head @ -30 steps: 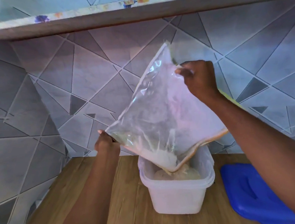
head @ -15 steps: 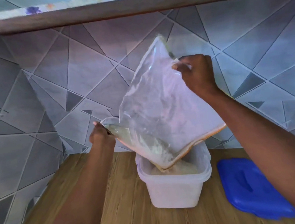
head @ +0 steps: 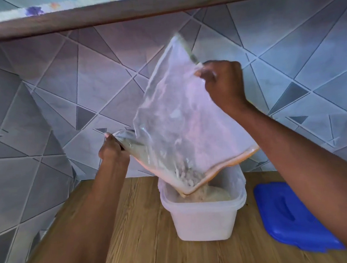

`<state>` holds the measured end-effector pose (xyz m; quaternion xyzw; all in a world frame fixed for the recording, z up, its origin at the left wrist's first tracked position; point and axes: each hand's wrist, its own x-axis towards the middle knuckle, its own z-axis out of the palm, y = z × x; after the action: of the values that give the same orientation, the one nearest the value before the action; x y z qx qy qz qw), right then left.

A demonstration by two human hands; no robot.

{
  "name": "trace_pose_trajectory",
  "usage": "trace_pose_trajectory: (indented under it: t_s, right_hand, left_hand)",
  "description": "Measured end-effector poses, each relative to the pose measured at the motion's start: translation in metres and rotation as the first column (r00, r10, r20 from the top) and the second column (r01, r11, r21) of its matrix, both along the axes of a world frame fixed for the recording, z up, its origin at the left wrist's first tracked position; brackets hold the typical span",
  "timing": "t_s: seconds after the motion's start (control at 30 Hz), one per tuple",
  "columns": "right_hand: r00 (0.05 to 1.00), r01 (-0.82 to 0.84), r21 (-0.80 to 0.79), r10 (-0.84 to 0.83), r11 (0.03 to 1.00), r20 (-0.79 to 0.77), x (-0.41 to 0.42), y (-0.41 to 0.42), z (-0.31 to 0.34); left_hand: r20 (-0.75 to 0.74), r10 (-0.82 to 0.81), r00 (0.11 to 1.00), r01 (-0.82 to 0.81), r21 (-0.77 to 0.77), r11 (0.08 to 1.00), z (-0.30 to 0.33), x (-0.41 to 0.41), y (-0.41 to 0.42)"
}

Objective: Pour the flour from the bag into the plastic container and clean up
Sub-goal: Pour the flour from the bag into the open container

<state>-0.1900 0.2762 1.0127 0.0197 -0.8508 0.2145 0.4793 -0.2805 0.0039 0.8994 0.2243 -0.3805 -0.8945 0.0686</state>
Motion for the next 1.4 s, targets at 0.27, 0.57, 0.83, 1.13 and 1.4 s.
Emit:
trace_pose_trajectory:
  t_s: [0.27, 0.57, 0.83, 1.13, 1.4]
  right_hand:
    - [0.999, -0.042, -0.047, 0.041, 0.998, -0.027, 0.002, -0.001, 0.000]
    - [0.998, -0.043, -0.112, 0.036, 0.993, -0.060, -0.005, 0.006, -0.005]
    - [0.992, -0.011, -0.264, -0.022, 0.965, -0.121, -0.005, 0.006, -0.012]
    - [0.982, -0.017, -0.406, -0.062, 0.914, -0.181, -0.008, 0.027, -0.001]
    - [0.985, -0.025, -0.468, -0.058, 0.883, -0.163, -0.013, 0.038, -0.007]
  left_hand:
    - [-0.022, -0.068, 0.997, 0.068, 0.010, 0.998, 0.006, -0.010, -0.010]
    - [-0.104, -0.045, 0.994, 0.049, 0.038, 0.998, 0.013, -0.008, -0.009]
    - [-0.084, -0.039, 0.996, 0.037, -0.019, 0.999, 0.018, -0.014, -0.011]
    - [-0.150, -0.079, 0.985, 0.071, -0.057, 0.996, 0.016, -0.014, -0.014]
    - [-0.163, -0.099, 0.982, 0.085, -0.089, 0.992, 0.016, -0.017, -0.013]
